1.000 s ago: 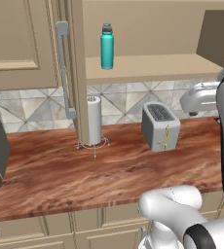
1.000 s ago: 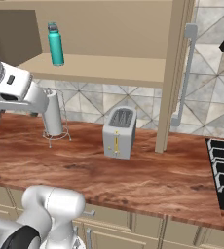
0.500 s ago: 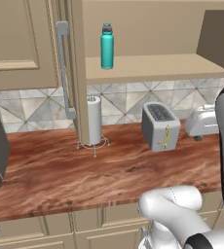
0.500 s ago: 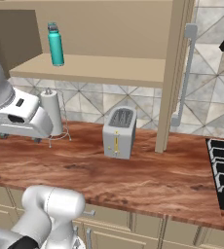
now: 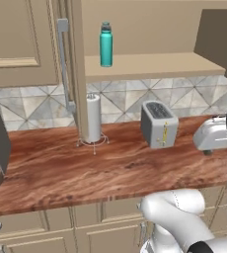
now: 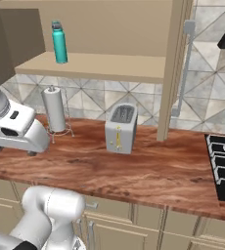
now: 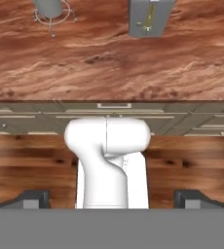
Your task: Sort all alcoholic drinks to one cabinet, and non-alcoholic drinks to the other.
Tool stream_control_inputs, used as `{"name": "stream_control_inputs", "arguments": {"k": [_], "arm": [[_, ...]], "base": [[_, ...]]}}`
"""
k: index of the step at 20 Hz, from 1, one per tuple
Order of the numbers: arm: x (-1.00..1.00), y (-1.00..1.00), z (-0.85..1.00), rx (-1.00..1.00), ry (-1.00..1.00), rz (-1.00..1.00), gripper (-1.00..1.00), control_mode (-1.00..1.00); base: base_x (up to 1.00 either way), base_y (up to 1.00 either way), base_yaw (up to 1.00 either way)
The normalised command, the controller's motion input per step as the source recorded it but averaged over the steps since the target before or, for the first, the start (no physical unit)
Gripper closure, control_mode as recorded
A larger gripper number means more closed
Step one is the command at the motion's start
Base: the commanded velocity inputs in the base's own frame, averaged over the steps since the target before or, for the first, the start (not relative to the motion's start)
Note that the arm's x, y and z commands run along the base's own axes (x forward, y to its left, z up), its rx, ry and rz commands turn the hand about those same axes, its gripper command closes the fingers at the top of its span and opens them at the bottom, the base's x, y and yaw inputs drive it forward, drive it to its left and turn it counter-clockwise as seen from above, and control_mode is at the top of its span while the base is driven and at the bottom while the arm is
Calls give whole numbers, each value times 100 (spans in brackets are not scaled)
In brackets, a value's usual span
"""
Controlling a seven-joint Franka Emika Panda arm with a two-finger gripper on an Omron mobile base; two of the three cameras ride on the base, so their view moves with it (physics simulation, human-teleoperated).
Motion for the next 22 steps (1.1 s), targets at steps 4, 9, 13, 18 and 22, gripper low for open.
{"name": "stream_control_inputs", "arguments": {"k": [4,9,13,18,22], "arm": [[0,0,0,0,0,0,-100,100],[0,0,0,0,0,0,-100,100],[0,0,0,0,0,0,-100,100],[0,0,0,0,0,0,-100,100],[0,0,0,0,0,0,-100,100]], "base": [[-100,-29,-8],[-48,-56,-11],[0,-92,-12],[0,-100,-12],[0,-100,-10]]}}
